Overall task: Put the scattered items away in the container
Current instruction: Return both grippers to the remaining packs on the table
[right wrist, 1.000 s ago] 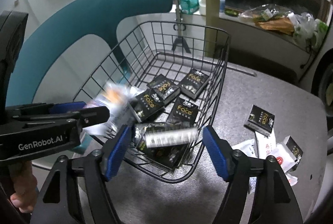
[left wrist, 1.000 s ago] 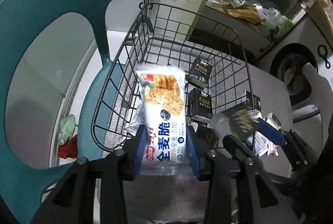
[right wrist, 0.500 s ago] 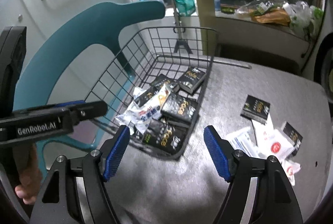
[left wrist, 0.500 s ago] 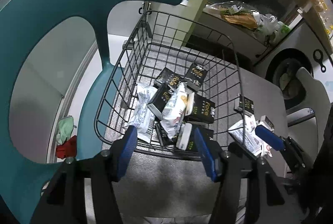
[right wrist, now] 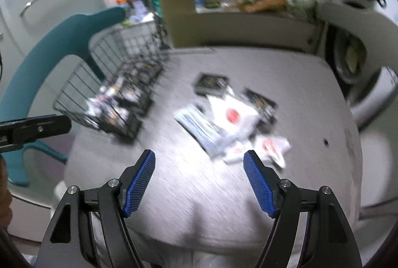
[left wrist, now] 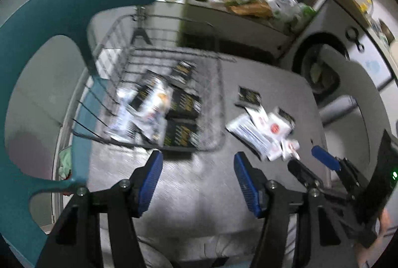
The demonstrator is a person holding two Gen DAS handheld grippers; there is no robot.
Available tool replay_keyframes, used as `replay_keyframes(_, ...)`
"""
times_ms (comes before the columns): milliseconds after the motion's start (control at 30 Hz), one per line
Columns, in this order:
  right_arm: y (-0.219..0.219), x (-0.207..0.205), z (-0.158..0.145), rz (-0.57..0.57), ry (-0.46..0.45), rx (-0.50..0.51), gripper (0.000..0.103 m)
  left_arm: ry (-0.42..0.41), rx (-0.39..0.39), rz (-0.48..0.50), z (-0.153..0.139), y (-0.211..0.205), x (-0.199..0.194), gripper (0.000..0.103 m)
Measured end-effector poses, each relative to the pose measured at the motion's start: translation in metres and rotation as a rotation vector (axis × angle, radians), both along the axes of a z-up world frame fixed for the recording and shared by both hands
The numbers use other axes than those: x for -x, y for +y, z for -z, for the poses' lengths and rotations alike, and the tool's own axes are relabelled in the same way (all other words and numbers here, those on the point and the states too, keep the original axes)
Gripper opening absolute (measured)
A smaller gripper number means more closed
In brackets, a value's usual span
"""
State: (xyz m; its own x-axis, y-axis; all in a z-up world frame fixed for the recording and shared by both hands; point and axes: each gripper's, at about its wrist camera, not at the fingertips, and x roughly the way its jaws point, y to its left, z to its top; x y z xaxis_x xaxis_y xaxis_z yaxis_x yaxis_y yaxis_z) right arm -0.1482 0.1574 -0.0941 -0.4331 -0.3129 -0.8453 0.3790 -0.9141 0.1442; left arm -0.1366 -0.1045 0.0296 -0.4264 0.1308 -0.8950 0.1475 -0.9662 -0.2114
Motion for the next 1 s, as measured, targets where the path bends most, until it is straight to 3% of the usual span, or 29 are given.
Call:
replay_keyframes(233, 0.037, -0.001, 0.034, 0.034, -0.046, -0.011, 0.073, -0.094, -0.019, 0.075, 0.045, 0.061, -0.007, 0.065)
replay_keyframes(467, 0.062, 0.028, 0.065, 0.107, -0.087, -0.005, 0.073, -0.193, -0.051, 0.083, 0.093, 0.103, 0.007, 0.065)
replay_keyframes(767, 0.071, 0.071, 0.087, 0.167, -0.099, 0.013, 0.073, -0.244, -0.148, -0.043, 0.129, 0.128, 0.064, 0.065)
replay_keyframes(1000, 0.072, 0.095, 0.094, 0.200, -0.100, 0.024, 0.073, -0.258, -0.117, -0.184, 0.144, 0.128, 0.091, 0.065)
